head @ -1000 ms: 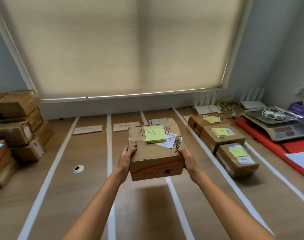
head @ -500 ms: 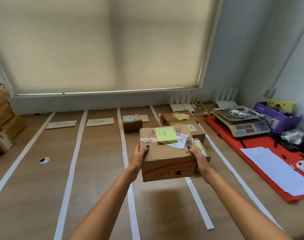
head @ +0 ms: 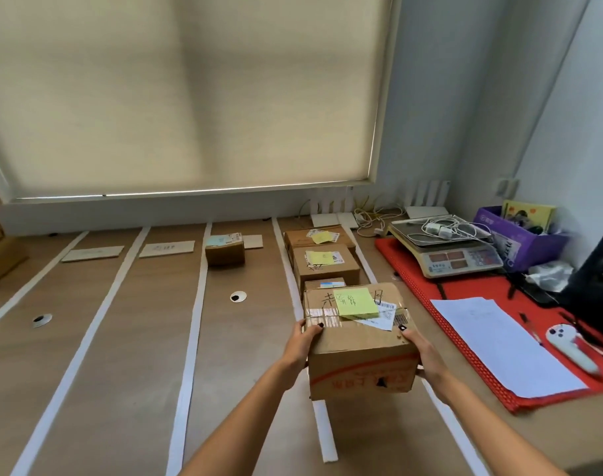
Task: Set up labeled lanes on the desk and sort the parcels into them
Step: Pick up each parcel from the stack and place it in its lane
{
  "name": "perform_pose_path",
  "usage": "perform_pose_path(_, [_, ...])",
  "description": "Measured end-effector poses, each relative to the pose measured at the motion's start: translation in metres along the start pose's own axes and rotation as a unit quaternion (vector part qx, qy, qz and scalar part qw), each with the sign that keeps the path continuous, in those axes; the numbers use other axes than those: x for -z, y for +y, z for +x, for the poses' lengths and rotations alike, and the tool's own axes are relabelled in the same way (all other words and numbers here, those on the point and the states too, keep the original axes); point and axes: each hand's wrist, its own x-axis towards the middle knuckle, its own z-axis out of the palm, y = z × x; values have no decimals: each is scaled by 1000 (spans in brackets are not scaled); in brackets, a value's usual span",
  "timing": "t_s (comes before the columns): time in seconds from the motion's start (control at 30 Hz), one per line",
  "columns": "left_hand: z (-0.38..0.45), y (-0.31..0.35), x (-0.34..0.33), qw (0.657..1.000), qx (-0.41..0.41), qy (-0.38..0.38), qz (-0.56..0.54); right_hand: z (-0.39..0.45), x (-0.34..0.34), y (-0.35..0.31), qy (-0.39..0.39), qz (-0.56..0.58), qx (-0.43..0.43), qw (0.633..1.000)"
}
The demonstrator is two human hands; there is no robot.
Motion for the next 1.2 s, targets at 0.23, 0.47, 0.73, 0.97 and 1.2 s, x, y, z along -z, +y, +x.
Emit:
perform_pose_path(0.23, [17, -43, -51, 999, 22, 28, 16, 24, 47, 46, -32, 7, -23, 999])
perform_pose_path(0.47, [45, -54, -68, 996, 18, 83, 36, 67, 57, 71, -54, 43, -50, 996])
perform_pose_path(0.73, [61, -56, -61, 992, 21, 113, 47, 102, 47, 76, -84, 37, -59, 994])
perform_pose_path(0.97, [74, -54, -57, 991, 11, 109, 73, 116, 44, 78, -63, 4, -54, 996])
perform_pose_path(1.2, [61, -21, -22, 984, -40, 156, 78, 108, 39, 40, 27, -120, 61, 991])
